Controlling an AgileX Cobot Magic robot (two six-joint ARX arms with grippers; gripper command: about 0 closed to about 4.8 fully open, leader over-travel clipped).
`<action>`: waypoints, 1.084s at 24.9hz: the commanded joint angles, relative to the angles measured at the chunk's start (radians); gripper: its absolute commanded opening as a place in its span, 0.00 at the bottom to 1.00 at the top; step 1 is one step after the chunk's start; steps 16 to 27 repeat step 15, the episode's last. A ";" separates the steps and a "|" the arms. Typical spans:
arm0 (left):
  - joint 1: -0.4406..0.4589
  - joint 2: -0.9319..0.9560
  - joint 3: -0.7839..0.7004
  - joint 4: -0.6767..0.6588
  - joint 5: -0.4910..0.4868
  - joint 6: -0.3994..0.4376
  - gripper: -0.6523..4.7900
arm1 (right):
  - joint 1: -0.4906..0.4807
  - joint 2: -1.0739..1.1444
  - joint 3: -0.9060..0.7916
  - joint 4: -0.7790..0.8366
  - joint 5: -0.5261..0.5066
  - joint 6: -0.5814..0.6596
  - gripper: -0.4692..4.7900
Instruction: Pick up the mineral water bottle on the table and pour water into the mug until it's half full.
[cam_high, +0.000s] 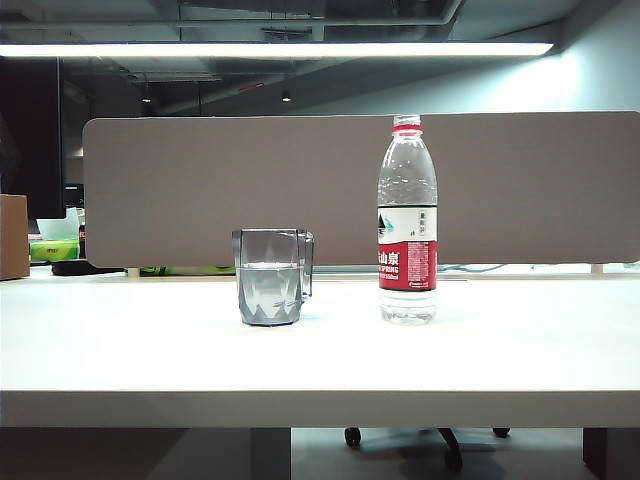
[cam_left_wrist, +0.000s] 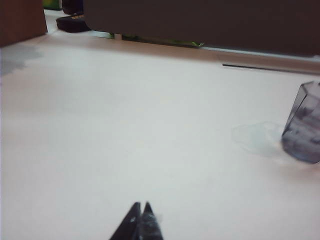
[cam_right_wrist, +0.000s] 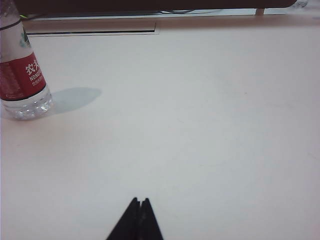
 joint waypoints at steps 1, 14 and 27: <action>0.000 0.000 0.003 0.012 -0.047 0.048 0.11 | 0.001 0.000 -0.003 0.011 0.000 0.002 0.09; -0.001 0.000 0.003 0.039 -0.058 0.048 0.11 | 0.001 0.000 -0.003 0.011 0.000 0.002 0.09; -0.001 0.000 0.003 0.039 -0.058 0.048 0.11 | 0.001 0.000 -0.003 0.011 0.000 0.002 0.09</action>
